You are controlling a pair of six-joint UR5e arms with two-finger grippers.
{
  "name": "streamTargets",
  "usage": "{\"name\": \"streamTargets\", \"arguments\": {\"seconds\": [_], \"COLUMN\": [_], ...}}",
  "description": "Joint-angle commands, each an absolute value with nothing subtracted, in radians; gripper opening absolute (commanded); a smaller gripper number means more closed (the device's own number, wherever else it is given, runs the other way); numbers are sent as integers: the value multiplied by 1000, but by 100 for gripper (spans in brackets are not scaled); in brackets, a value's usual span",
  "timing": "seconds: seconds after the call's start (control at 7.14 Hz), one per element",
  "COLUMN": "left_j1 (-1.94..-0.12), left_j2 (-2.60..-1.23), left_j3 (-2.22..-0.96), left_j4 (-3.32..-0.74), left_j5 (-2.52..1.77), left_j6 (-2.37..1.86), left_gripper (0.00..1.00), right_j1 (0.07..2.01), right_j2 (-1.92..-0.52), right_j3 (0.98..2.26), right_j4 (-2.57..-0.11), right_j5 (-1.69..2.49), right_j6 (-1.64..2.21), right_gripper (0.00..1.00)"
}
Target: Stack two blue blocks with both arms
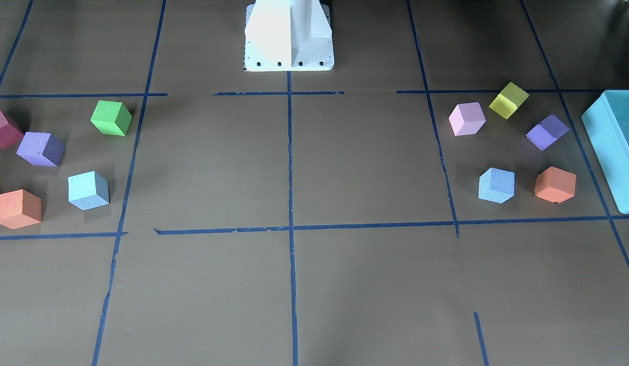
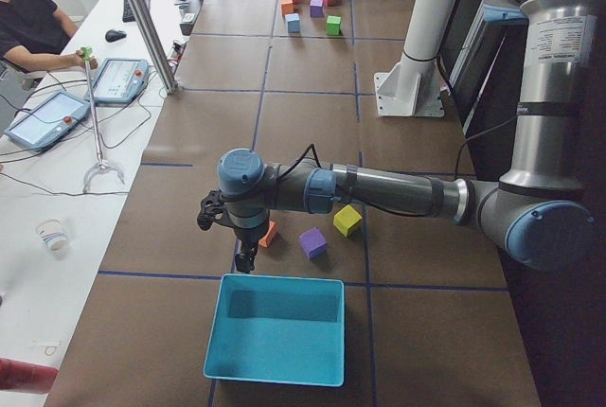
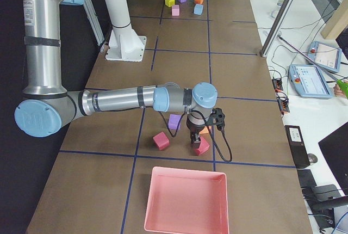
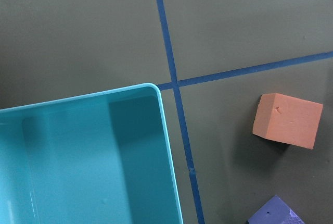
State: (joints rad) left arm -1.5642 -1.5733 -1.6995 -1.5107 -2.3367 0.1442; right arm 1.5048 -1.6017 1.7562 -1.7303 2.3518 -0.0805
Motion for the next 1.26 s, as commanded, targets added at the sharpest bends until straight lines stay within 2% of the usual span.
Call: {"name": "streamTargets", "arguments": {"seconds": [0.0, 0.28, 0.56, 1.12], "left_j1": [-1559, -1554, -1554, -1552], "left_j2": [-1568, -1560, -1480, -1482], "left_j3": [-1707, -1730, -1701, -1706], "left_j4": [-1514, -1567, -1746, -1759], "left_j5": [-2333, -2370, -2418, -2428], "left_j6": [143, 153, 140, 72], "left_gripper": [100, 100, 100, 100], "right_j1": [1505, 1505, 1505, 1474], "right_j2": [-1601, -1603, -1601, -1603], "right_j3": [1753, 1767, 1766, 1798], "right_j4": [-1730, -1730, -1730, -1714], "right_j5": [2376, 2387, 2388, 2448], "right_j6": [-80, -78, -77, -71], "right_gripper": [100, 100, 100, 100]}}
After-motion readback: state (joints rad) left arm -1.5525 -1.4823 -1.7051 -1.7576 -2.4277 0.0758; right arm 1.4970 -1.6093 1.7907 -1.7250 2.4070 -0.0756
